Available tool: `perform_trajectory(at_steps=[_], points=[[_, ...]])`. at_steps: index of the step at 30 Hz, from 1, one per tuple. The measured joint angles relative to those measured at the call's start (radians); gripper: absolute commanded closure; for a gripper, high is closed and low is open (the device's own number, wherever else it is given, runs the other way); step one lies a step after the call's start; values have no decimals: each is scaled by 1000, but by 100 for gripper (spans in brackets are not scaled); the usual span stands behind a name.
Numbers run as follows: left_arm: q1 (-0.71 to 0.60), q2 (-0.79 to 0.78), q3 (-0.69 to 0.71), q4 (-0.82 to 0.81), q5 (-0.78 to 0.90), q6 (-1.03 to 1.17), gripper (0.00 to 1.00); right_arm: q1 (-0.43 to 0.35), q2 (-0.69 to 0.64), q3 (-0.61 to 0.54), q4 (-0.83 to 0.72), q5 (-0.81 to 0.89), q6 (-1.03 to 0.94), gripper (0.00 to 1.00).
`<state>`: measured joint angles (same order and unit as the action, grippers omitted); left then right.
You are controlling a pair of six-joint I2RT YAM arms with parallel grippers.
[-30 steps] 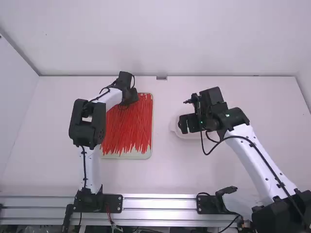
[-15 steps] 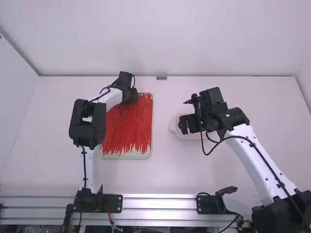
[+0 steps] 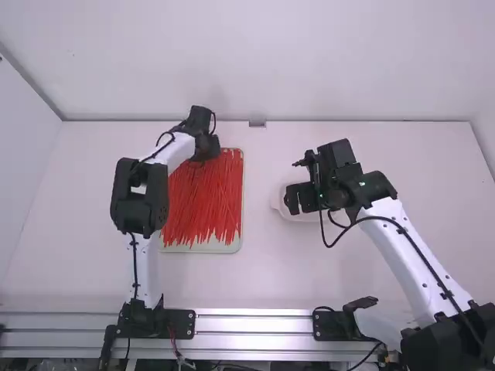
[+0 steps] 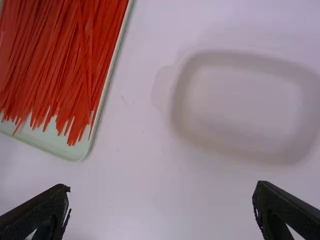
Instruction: Fasten the cable tie
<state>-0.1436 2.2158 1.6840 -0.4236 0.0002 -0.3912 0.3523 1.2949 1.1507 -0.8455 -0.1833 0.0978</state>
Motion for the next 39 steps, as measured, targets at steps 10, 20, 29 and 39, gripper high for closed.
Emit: perform_trajectory(at_steps=[10,20,29,39], points=[[-5,0,12,23,-40,7,76,0,0,0,0,0,0,2],[-38,0,-32,76,-66,7,76,0,0,0,0,1,-5,2],[-39,0,-42,73,-118,7,77,0,0,0,-2,3,-12,2],[-39,0,-60,80,-136,6,79,0,0,0,-2,3,-13,2]])
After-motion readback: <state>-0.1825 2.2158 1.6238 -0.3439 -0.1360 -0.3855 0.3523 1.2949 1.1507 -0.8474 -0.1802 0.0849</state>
